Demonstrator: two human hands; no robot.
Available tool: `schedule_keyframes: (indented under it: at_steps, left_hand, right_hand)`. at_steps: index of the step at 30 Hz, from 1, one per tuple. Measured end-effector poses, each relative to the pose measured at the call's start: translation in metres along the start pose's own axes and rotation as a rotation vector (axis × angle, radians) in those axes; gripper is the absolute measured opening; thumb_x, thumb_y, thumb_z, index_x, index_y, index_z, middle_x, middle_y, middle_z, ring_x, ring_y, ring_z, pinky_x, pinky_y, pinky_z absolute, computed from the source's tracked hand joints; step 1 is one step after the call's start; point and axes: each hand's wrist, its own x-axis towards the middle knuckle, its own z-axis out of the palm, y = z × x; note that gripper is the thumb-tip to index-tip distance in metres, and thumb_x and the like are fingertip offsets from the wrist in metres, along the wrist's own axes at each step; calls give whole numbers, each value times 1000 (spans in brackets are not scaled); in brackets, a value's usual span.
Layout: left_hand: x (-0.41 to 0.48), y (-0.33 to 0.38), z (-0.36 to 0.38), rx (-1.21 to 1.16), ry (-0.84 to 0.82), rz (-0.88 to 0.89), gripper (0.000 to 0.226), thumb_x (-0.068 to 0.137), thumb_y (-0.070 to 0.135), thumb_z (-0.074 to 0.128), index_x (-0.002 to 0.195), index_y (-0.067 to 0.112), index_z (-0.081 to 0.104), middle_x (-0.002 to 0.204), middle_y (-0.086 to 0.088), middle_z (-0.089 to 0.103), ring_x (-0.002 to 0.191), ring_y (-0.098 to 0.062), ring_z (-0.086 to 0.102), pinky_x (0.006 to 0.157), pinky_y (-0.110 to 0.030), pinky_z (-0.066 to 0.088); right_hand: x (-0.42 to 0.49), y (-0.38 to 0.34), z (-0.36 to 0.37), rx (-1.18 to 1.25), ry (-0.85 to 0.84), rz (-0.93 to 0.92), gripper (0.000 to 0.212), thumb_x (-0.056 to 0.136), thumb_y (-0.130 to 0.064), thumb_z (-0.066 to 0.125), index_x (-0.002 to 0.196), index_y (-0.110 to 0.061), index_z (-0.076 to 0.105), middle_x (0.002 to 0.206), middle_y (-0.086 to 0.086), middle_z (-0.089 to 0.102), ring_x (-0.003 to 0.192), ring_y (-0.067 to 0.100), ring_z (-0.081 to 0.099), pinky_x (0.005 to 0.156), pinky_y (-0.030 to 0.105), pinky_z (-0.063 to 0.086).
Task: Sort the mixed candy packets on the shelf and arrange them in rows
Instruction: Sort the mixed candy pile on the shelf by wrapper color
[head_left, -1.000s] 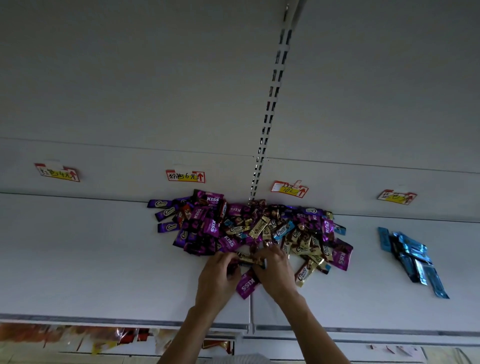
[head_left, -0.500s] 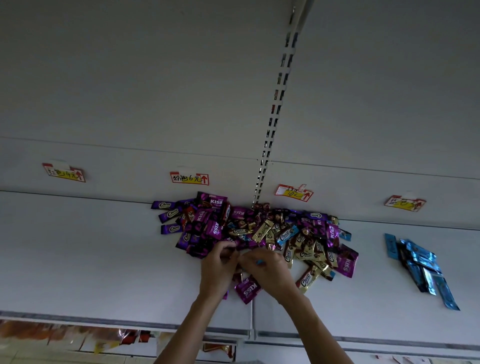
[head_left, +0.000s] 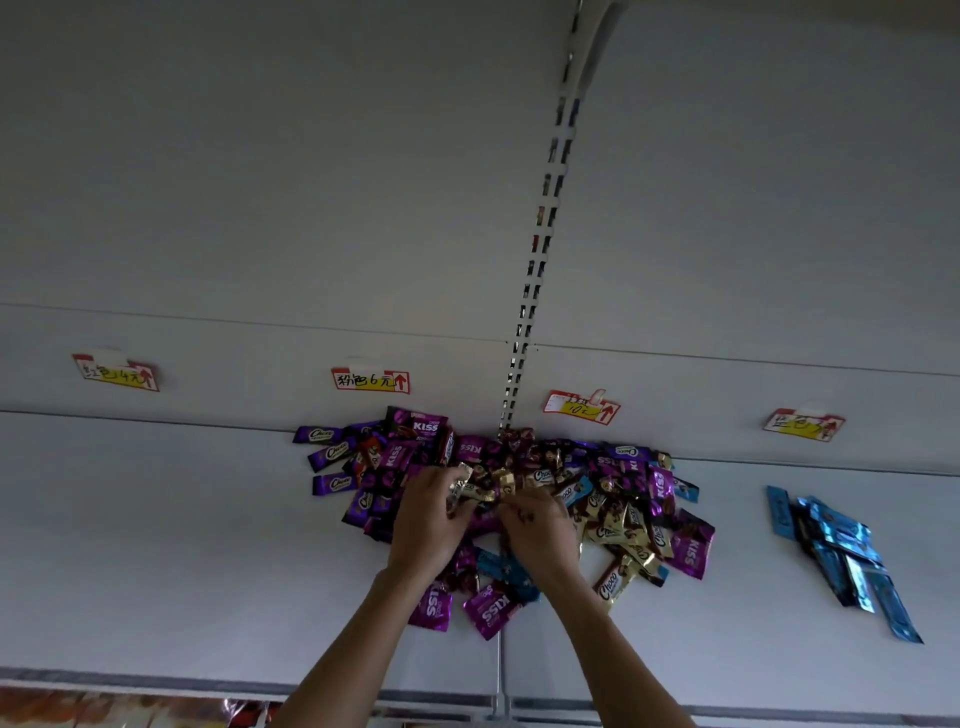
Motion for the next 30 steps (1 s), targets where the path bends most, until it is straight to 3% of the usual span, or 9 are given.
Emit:
schedule_keyframes:
  at_steps: [2, 4, 7, 12, 16, 18, 21, 26, 30]
  left_hand:
    - [7, 2, 7, 75, -22, 50, 39, 86, 27, 64, 122, 15, 56, 118, 1, 55, 110, -13, 47, 85, -10, 32]
    - [12, 2, 13, 152, -61, 83, 40, 88, 34, 60, 125, 18, 55, 120, 4, 55, 111, -13, 47, 90, -19, 35]
    - [16, -3, 19, 244, -63, 132, 36, 84, 30, 66, 118, 20, 60, 110, 4, 61, 104, -16, 53, 89, -26, 40]
    - [15, -10, 22, 319, -66, 185, 44, 62, 17, 84, 102, 19, 66, 91, 3, 67, 84, -19, 64, 74, -36, 52]
    - [13, -9, 14, 406, -52, 179, 44, 57, 25, 87, 96, 19, 67, 79, 3, 66, 72, -18, 63, 66, -35, 52]
    - [11, -9, 12, 375, -75, 179, 43, 59, 24, 86, 97, 18, 65, 79, 2, 64, 73, -18, 62, 66, -31, 51]
    - [11, -10, 14, 284, -91, 147, 37, 74, 19, 77, 106, 14, 61, 90, -2, 63, 84, -19, 58, 74, -28, 50]
    - [8, -5, 15, 217, -75, 114, 45, 82, 7, 68, 123, 12, 51, 101, -6, 64, 95, -22, 58, 82, -25, 47]
    - [1, 2, 3, 171, -27, 10, 59, 85, 19, 66, 137, 15, 39, 108, -6, 58, 102, -18, 54, 83, -22, 44]
  right_hand:
    - [2, 2, -11, 181, 62, 67, 16, 92, -16, 57, 93, -11, 72, 89, -6, 66, 71, 6, 54, 57, 15, 39]
    - [7, 8, -21, 203, 146, 109, 15, 90, -13, 59, 80, -9, 70, 73, -5, 64, 64, 12, 56, 53, 19, 41]
    - [14, 15, -19, -34, 127, 128, 15, 90, -19, 59, 91, -7, 68, 97, 3, 65, 76, 18, 60, 60, 23, 48]
    - [21, 8, -4, -314, -3, 224, 46, 87, -41, 59, 123, -15, 48, 125, 4, 43, 111, 20, 47, 94, 39, 44]
    - [24, 0, -2, -352, -23, 220, 22, 91, -25, 57, 110, -15, 54, 112, 3, 55, 93, 18, 55, 87, 37, 48]
    - [19, 3, -2, -328, -8, 208, 9, 92, -14, 52, 100, -12, 57, 100, 3, 60, 80, 16, 55, 72, 30, 49]
    - [16, 8, -4, -239, -6, 219, 11, 90, -8, 49, 99, -11, 53, 87, 0, 56, 71, 15, 52, 49, 21, 33]
    - [20, 3, -6, -83, 95, 339, 29, 95, -35, 49, 108, -11, 39, 82, -1, 52, 68, 15, 50, 54, 26, 36]
    - [27, 2, -4, -217, 90, 374, 26, 95, -23, 50, 113, -10, 38, 87, 4, 54, 75, 19, 53, 66, 32, 41]
